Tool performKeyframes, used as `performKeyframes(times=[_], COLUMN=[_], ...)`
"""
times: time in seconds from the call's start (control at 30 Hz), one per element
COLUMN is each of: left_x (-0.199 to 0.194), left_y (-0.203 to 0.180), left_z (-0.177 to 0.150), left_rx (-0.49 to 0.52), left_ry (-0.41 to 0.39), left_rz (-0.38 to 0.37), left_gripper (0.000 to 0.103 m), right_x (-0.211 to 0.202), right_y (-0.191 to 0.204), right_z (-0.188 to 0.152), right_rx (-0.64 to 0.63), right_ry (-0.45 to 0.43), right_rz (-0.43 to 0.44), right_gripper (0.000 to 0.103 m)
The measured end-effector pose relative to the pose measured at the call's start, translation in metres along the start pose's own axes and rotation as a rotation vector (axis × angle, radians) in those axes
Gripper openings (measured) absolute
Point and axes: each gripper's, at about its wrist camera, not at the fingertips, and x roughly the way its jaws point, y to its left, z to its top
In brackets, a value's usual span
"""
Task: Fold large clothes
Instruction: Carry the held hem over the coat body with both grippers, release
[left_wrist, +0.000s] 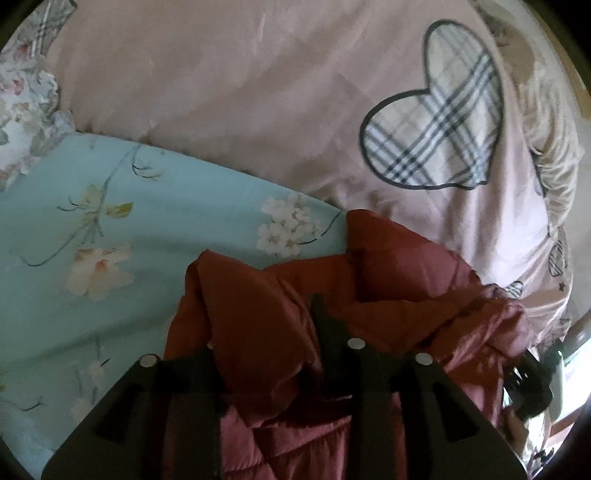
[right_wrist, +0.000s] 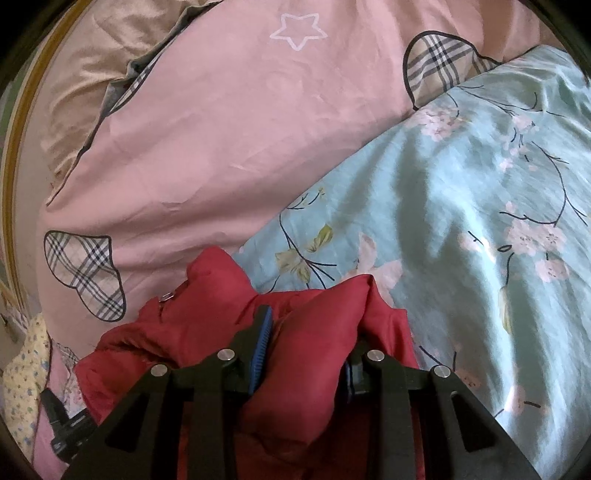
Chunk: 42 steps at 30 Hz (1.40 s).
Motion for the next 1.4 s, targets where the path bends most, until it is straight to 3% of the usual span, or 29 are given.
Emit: performKeyframes(times=[0.13, 0.2, 0.3, 0.43, 0.5, 0.57, 0.67, 0.7, 0.77, 0.8, 0.87, 0.93, 1.03, 1.1, 1.17, 1.23, 1.4], left_x=[-0.048, -0.071, -0.089, -0.071, -0.054, -0.033, -0.017, -0.013, -0.007, -0.005, -0.004, -0.002, -0.007, -0.016, -0.034, -0.040, -0.004], left_y=[-0.009, -0.017, -0.038, -0.075, -0.085, -0.088, -0.086, -0.085, -0.083, -0.085, -0.087, -0.089, -0.089, -0.083, -0.072, -0.061, -0.037], left_z=[-0.009, -0.016, -0.034, -0.070, -0.087, -0.097, -0.096, -0.093, -0.089, -0.086, -0.083, -0.082, -0.078, -0.078, -0.074, -0.067, -0.055], left_rx=[0.032, 0.065, 0.145, 0.302, 0.349, 0.357, 0.346, 0.342, 0.319, 0.314, 0.316, 0.323, 0.314, 0.298, 0.277, 0.269, 0.233], left_ry=[-0.082, -0.121, -0.121, -0.018, 0.021, 0.047, 0.044, 0.041, 0.037, 0.038, 0.035, 0.033, 0.040, 0.037, -0.003, -0.029, 0.038], left_rz=[-0.006, -0.010, -0.075, -0.110, -0.088, -0.032, -0.011, -0.012, -0.003, -0.001, 0.011, 0.022, 0.014, -0.008, -0.032, 0.003, 0.026], left_gripper=[0.043, 0.044, 0.048, 0.049, 0.049, 0.049, 0.048, 0.048, 0.048, 0.048, 0.048, 0.048, 0.048, 0.048, 0.048, 0.048, 0.046], right_x=[0.002, 0.003, 0.005, 0.002, -0.006, -0.021, -0.062, -0.074, -0.099, -0.106, -0.105, -0.079, -0.039, -0.022, -0.012, -0.006, 0.012], right_y=[0.001, 0.002, 0.005, 0.015, 0.020, 0.027, 0.044, 0.051, 0.070, 0.080, 0.096, 0.113, 0.113, 0.100, 0.085, 0.077, 0.069], right_z=[-0.001, -0.001, -0.001, 0.000, -0.001, -0.001, -0.004, -0.009, -0.027, -0.037, -0.052, -0.069, -0.076, -0.071, -0.062, -0.054, -0.041], right_rx=[-0.016, -0.016, -0.024, -0.062, -0.080, -0.089, -0.136, -0.166, -0.268, -0.325, -0.424, -0.543, -0.585, -0.558, -0.529, -0.513, -0.448], right_ry=[-0.004, -0.008, -0.010, -0.014, -0.023, -0.042, -0.110, -0.141, -0.203, -0.215, -0.177, -0.038, 0.105, 0.150, 0.149, 0.144, 0.161], right_rz=[-0.012, -0.021, -0.034, -0.063, -0.080, -0.076, -0.053, -0.063, -0.070, -0.059, -0.047, -0.043, -0.099, -0.122, -0.145, -0.153, -0.151], right_gripper=[0.031, 0.032, 0.033, 0.035, 0.038, 0.047, 0.057, 0.060, 0.076, 0.077, 0.084, 0.085, 0.084, 0.084, 0.084, 0.084, 0.085])
